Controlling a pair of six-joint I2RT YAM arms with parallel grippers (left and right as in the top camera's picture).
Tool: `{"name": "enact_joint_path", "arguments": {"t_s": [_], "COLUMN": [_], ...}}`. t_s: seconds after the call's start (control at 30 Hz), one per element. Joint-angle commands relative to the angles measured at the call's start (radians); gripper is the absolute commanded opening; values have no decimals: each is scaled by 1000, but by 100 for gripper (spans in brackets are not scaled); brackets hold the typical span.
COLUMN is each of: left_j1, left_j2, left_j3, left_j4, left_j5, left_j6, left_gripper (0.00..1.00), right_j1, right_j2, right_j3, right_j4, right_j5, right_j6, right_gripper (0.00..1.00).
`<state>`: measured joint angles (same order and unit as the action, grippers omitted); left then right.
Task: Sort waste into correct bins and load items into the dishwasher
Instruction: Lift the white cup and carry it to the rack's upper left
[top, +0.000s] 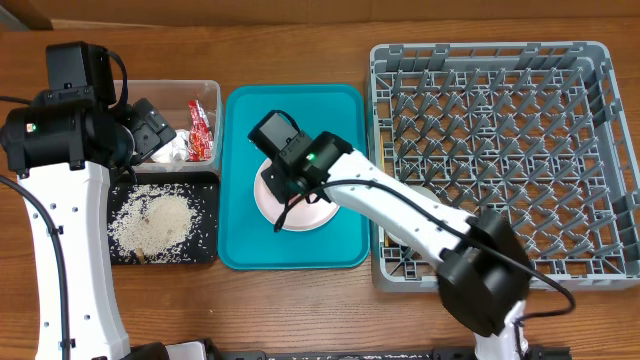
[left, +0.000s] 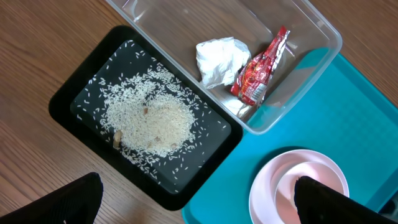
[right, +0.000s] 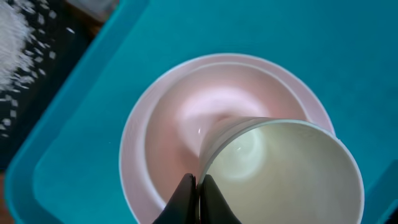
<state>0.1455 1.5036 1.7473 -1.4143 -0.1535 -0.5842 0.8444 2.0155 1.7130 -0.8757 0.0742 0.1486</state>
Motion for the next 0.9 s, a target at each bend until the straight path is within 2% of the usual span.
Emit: {"name": "enact_joint_path", "arguments": {"t_s": [0.0, 0.17, 0.33, 0.57, 0.87], "left_j1": [-1, -1, -1, -1, -1], "left_j2": [2, 2, 2, 2, 2], "left_j3": [2, 2, 2, 2, 2], "left_j4": [1, 1, 1, 1, 1], "left_j5": [-3, -3, -3, -3, -3], "left_j6": [12, 12, 12, 12, 12], "left_gripper": [100, 100, 100, 100, 100], "right_j1": [-15, -64, -173, -391, -666], "right_j2": [-145, -240, -303, -328, -327], "right_j3": [23, 23, 23, 23, 21], "right_j4": [4, -17, -29, -29, -64], "right_j5": [-8, -69, -320, -726, -965], "right_j6": [25, 70, 70, 69, 52], "right_gripper": [4, 4, 4, 4, 4]}}
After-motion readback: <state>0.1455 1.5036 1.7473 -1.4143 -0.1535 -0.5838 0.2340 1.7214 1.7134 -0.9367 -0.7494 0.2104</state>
